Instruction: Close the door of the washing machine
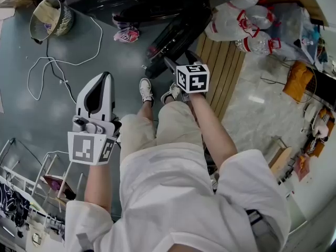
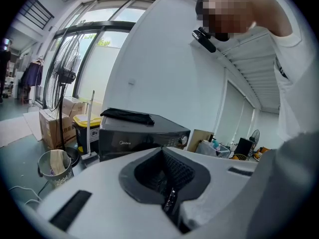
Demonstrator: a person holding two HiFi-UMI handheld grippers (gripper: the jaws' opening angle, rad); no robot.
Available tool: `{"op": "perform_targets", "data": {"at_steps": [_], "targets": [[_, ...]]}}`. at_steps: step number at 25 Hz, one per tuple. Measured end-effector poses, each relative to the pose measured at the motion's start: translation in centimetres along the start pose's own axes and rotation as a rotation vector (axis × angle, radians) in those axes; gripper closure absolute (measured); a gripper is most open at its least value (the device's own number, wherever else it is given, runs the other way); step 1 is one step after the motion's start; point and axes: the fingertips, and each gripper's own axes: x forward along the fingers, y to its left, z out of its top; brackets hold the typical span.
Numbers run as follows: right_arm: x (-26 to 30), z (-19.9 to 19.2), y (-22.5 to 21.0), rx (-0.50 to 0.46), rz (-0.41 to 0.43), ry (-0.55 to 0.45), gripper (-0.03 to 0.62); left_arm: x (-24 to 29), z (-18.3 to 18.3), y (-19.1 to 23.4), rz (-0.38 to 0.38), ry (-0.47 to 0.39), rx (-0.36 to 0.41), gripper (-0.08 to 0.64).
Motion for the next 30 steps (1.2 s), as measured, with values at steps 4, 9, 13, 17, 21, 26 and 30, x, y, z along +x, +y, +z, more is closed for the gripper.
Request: {"op": "perform_targets", "data": {"at_steps": [4,9,13,17,21,26,30], "targets": [[1.1,1.3,1.0,0.025,0.026,-0.014,0.239,0.1,-0.1,0.8,0.016,0.002,-0.008,0.557],[2.6,3.1,2.1,0.054,0.062,-0.021,0.241,0.1,-0.4,1.6,0.037,0.006,-0.019,0.557],[3.8,4.6,2.7,0.031,0.08,-0.021,0.241,0.3,-0.5,2.3,0.05,0.007,-0.027,0.557],[4.8,6.5,3.0,0.025,0.094,-0.031,0.241,0.4,-0.4,3.0,0.063,0.006,-0.033,0.557],[6.1,8.0,3.5,-0.018,0.102,-0.028,0.241,0.6,-0.3,3.7,0.078,0.009,-0.038,0.557],[7.6,9.6,4.1,-0.085,0.116,-0.025,0.241,0.4,-0.6,4.5,0.093,0.009,-0.047,0.557],[8.7,11.1,3.9,-0.138,0.115,-0.024,0.251,0.7,-0.7,4.7,0.101,0.012,-0.052,0.557]]}}
